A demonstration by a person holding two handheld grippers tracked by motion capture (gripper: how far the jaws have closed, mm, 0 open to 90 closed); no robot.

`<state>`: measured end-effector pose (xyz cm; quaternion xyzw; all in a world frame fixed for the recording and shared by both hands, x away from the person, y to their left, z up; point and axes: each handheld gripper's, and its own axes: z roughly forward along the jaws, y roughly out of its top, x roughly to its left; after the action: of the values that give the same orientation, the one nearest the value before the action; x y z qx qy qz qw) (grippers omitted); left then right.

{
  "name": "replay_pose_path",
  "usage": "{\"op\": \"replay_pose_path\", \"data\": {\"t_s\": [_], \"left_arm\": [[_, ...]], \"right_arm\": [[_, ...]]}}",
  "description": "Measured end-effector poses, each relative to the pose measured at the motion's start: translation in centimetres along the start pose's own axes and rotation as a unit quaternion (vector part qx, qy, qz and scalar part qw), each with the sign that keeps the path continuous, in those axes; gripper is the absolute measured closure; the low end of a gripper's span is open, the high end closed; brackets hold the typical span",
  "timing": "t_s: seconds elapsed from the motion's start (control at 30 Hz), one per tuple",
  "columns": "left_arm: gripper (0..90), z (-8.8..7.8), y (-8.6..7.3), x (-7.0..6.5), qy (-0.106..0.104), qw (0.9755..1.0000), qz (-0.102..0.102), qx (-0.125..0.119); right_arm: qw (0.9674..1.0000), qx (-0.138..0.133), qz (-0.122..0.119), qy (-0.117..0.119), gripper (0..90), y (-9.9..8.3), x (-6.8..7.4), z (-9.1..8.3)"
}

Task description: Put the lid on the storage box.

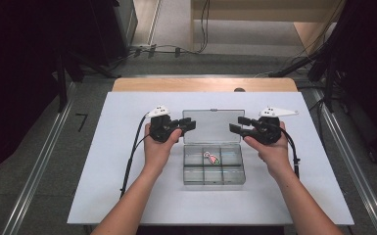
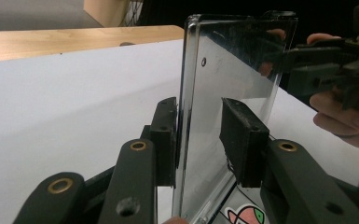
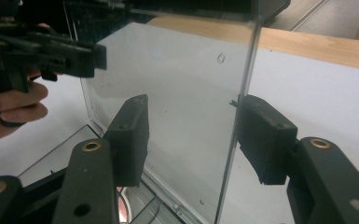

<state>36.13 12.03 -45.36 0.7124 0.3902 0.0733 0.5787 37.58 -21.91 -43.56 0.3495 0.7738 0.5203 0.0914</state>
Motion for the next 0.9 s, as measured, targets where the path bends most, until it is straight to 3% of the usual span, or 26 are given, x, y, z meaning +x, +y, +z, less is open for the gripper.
{"op": "replay_pose_path", "data": {"t_s": [0.3,0.6,0.9], "left_arm": [[65.0,-0.6,-0.4,-0.5,-0.012,0.9999,0.001,-0.010],[63.5,-1.2,-0.7,-1.1,-0.018,0.9997,0.015,-0.009],[51.8,-2.7,-1.0,-1.5,-0.008,0.9994,0.032,-0.008]], "right_arm": [[0.9999,-0.008,-0.007,0.006,52.4,0.5,0.5,-0.5],[0.9997,-0.023,-0.007,0.003,59.4,-0.3,1.0,-1.2],[0.9994,-0.029,-0.015,0.006,59.7,-1.1,1.6,-1.9]]}}
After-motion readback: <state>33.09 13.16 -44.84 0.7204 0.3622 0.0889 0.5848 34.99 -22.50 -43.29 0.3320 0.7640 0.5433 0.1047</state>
